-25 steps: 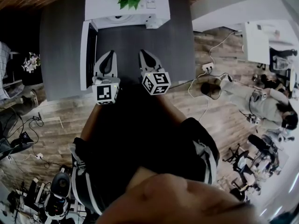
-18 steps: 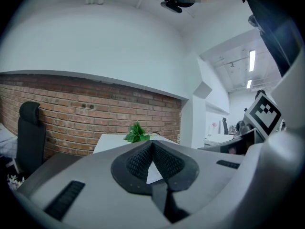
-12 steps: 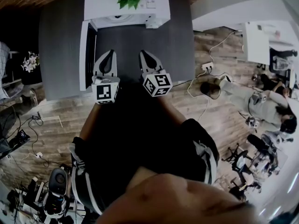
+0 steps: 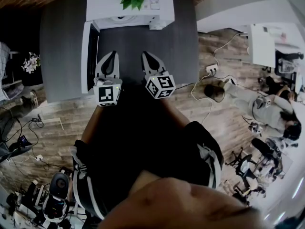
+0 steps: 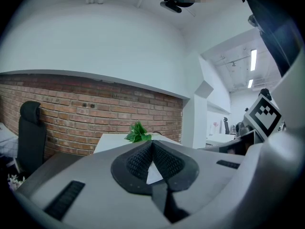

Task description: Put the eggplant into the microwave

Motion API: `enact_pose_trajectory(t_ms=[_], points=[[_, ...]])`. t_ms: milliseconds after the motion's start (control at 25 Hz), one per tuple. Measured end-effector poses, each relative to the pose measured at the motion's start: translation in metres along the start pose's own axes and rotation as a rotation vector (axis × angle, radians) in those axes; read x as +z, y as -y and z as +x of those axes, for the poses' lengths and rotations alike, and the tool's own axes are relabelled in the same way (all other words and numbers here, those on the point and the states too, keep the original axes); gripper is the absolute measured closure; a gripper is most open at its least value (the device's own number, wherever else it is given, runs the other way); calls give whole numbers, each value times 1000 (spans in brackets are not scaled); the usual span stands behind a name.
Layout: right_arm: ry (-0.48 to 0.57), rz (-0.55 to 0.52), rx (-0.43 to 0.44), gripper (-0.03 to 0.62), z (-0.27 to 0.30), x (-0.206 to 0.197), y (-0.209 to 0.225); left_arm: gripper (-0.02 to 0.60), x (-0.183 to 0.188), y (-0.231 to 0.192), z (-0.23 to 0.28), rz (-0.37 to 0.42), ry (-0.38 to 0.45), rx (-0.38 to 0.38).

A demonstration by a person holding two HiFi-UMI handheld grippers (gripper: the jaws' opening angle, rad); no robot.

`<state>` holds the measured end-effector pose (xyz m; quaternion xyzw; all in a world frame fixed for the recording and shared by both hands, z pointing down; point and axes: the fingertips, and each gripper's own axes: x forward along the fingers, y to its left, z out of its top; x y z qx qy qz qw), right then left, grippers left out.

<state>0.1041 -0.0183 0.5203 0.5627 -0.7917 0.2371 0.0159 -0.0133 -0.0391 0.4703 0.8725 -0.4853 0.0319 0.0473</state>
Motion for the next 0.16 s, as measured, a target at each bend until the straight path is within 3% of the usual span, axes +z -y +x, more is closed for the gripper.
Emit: enact_pose_trajectory(t_ms=[160], points=[[0, 3, 6, 563, 3, 0, 1, 545, -3, -1, 4, 18, 2, -3]])
